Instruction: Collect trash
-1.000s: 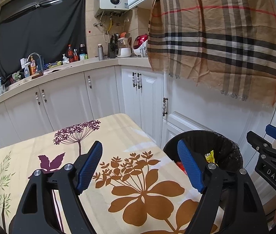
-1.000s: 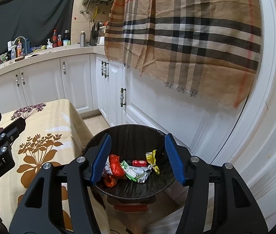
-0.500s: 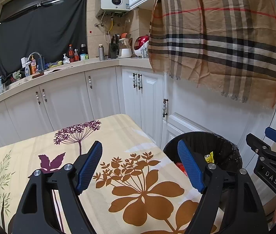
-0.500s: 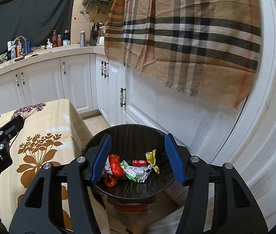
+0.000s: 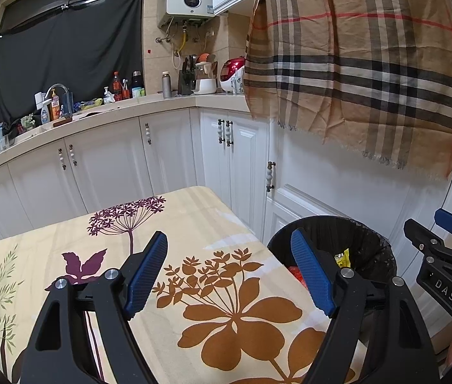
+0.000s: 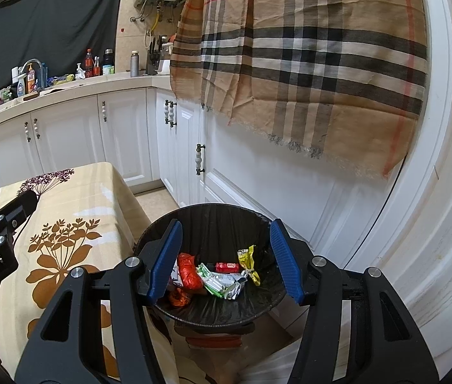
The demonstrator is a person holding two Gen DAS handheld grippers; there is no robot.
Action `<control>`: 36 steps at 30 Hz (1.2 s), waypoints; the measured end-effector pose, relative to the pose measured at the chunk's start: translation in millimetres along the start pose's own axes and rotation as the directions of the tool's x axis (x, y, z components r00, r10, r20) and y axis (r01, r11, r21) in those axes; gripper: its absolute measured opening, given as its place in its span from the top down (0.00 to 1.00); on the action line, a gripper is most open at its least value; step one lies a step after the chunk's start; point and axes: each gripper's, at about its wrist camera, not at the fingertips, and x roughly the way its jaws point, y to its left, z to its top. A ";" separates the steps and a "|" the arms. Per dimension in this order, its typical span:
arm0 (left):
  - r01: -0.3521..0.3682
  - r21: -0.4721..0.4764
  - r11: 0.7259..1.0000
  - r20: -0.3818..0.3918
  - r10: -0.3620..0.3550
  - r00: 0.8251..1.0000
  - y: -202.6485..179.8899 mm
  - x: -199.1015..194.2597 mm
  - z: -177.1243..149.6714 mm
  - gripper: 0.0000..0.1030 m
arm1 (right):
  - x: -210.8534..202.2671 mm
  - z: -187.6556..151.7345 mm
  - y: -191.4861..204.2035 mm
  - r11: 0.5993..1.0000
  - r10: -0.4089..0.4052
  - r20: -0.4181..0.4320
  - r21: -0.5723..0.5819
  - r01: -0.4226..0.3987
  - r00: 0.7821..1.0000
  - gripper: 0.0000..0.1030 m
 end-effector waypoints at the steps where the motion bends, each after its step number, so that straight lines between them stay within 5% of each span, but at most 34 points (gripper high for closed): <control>1: -0.001 -0.002 1.000 0.000 0.001 1.000 0.0 0.2 0.2 0.25 | 0.1 0.1 0.1 1.000 0.000 0.000 0.000 0.000 1.000 0.46; 28: 0.038 0.011 0.999 -0.005 -0.038 0.999 -5.3 4.8 -3.0 0.18 | 3.4 -2.6 3.3 1.000 0.002 -0.011 -0.004 -0.002 1.000 0.46; 36: -0.002 0.030 1.000 -0.001 0.002 1.000 -7.8 8.0 -4.6 0.17 | 6.0 -4.0 3.1 1.000 0.000 -0.015 -0.006 0.000 1.000 0.46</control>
